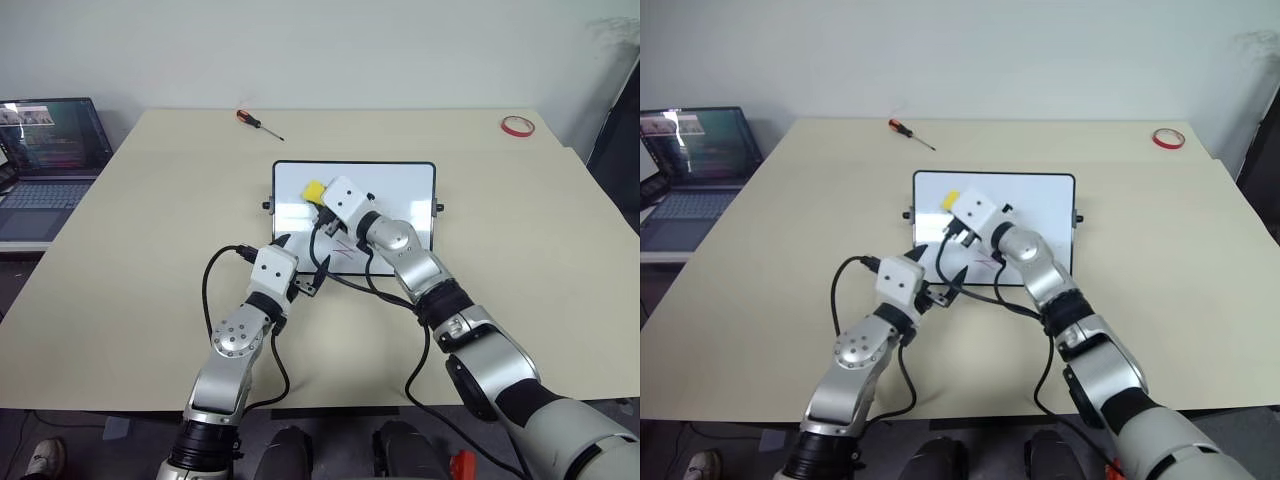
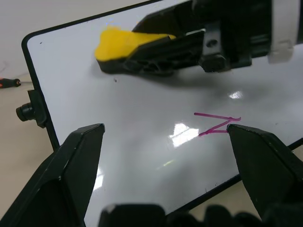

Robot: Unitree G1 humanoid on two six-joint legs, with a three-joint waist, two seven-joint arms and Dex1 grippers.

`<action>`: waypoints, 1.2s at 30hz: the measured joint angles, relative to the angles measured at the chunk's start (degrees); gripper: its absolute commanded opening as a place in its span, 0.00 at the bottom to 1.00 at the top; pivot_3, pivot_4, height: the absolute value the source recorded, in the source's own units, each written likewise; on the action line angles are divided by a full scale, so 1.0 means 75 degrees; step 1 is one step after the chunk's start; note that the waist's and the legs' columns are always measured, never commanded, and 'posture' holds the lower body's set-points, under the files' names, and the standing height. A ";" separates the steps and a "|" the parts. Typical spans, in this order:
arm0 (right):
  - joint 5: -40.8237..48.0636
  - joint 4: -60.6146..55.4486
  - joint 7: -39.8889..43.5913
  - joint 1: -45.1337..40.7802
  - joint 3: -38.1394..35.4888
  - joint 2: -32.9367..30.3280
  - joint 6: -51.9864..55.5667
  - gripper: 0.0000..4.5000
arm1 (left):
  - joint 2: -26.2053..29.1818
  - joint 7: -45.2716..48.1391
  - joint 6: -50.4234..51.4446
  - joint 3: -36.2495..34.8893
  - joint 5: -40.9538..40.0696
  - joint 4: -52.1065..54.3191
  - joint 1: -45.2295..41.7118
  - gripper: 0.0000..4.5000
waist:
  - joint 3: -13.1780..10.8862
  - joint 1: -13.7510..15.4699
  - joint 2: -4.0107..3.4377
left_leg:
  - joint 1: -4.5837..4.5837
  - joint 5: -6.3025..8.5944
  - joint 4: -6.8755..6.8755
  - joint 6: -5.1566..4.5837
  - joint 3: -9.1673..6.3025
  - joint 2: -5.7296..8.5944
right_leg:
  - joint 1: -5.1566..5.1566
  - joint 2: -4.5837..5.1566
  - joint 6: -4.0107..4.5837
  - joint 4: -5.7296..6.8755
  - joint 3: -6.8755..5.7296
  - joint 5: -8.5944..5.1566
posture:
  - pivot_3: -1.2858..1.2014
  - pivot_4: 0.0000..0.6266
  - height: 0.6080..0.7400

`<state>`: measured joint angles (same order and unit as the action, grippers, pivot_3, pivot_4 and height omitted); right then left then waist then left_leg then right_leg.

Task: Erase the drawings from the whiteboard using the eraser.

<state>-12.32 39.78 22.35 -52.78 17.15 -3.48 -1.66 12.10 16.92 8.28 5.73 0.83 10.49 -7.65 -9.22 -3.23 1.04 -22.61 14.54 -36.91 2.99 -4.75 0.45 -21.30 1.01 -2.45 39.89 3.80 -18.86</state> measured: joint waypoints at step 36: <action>0.1368 -0.7688 0.1214 0.6231 -0.1359 -0.2506 0.3141 0.26 | 0.0714 0.1708 -0.0018 -0.0063 -0.1336 0.0714 0.1083 1.00 | -0.0014 0.0232 -0.0003 | -0.0041 0.0004 0.0026 0.0000 -0.0041 0.0004 | 0.0021 0.0006 -0.0001 -0.0111 -0.0008 0.0000 | 0.52 0.24 1.00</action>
<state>-2.06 -17.87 31.45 -6.05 6.96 -22.27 21.90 17.46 29.73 8.14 5.25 -9.19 15.85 0.47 -9.32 -1.49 1.02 -22.92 14.57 -36.72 2.99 -5.06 0.48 -21.15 1.05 -2.46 39.05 3.74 -18.86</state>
